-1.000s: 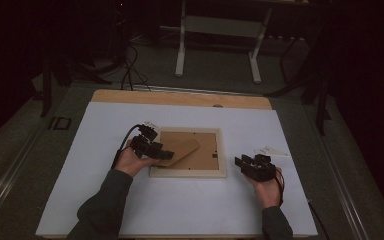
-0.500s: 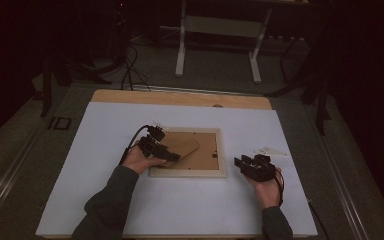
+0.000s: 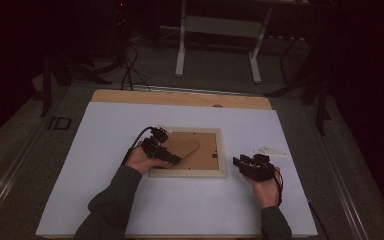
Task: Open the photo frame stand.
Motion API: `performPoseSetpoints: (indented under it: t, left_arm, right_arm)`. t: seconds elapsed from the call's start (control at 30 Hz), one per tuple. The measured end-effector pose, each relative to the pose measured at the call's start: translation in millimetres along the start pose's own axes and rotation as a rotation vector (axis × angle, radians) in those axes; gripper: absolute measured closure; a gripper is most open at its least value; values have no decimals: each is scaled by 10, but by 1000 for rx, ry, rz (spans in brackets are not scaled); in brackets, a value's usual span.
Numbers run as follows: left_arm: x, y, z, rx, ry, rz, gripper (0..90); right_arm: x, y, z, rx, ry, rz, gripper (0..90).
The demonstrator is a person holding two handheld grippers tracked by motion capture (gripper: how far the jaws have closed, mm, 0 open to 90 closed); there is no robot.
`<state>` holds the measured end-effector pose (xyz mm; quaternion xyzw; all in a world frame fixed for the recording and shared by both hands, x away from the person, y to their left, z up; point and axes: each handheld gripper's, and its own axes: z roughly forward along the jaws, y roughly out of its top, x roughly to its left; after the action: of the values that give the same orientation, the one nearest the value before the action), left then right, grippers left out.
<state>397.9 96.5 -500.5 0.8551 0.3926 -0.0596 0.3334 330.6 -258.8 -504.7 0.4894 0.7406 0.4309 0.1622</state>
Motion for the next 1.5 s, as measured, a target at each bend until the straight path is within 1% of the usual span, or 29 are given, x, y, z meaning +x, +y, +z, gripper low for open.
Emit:
performPoseSetpoints:
  t: [0.1,0.27,0.3,0.33,0.57,0.7,0.87,0.9,0.93,1.0,1.1,1.13,1.17,1.23,1.4,1.5]
  left_arm:
    - [-16,2,-7,-5,8,8,396]
    - [-51,-3,-8,-14,34,40,397]
    - [-51,-3,-8,-14,34,40,397]
    - [-59,-7,-4,-16,46,53,397]
    - [-113,-9,-5,-38,86,85,397]
    - [-158,-15,-14,-52,112,115,396]
    - [-242,-18,-49,-66,153,167,396]
    - [-242,-18,-49,-66,153,167,396]
    - [-279,-24,-59,-74,167,179,396]
    - [-304,-33,-66,-80,180,192,396]
    - [-314,-43,-71,-86,185,199,396]
    - [-322,-54,-71,-95,185,198,396]
    - [-325,-58,-72,-98,187,201,396]
    - [-339,-73,-78,-104,192,203,396]
    - [-396,-112,-92,-119,220,225,396]
    - [-408,-122,-100,-125,224,228,396]
  right_arm:
    - [-7,2,-3,-1,-2,1,603]
    - [-13,-4,4,3,0,4,603]
    - [-13,-4,4,3,0,4,603]
    - [-9,-2,3,3,1,6,604]
    - [10,33,-28,-1,6,2,601]
    - [15,61,-35,4,7,-8,601]
    - [17,137,-32,14,7,-29,601]
    - [17,137,-32,14,7,-29,601]
    - [16,156,-27,20,8,-37,600]
    - [19,234,-6,35,4,-58,598]
    - [21,288,12,43,8,-63,589]
    - [24,314,25,48,11,-66,582]
    - [27,359,60,58,17,-69,579]
    - [31,394,97,70,20,-70,578]
    - [52,494,188,91,28,-80,556]
    - [54,533,230,105,32,-84,544]
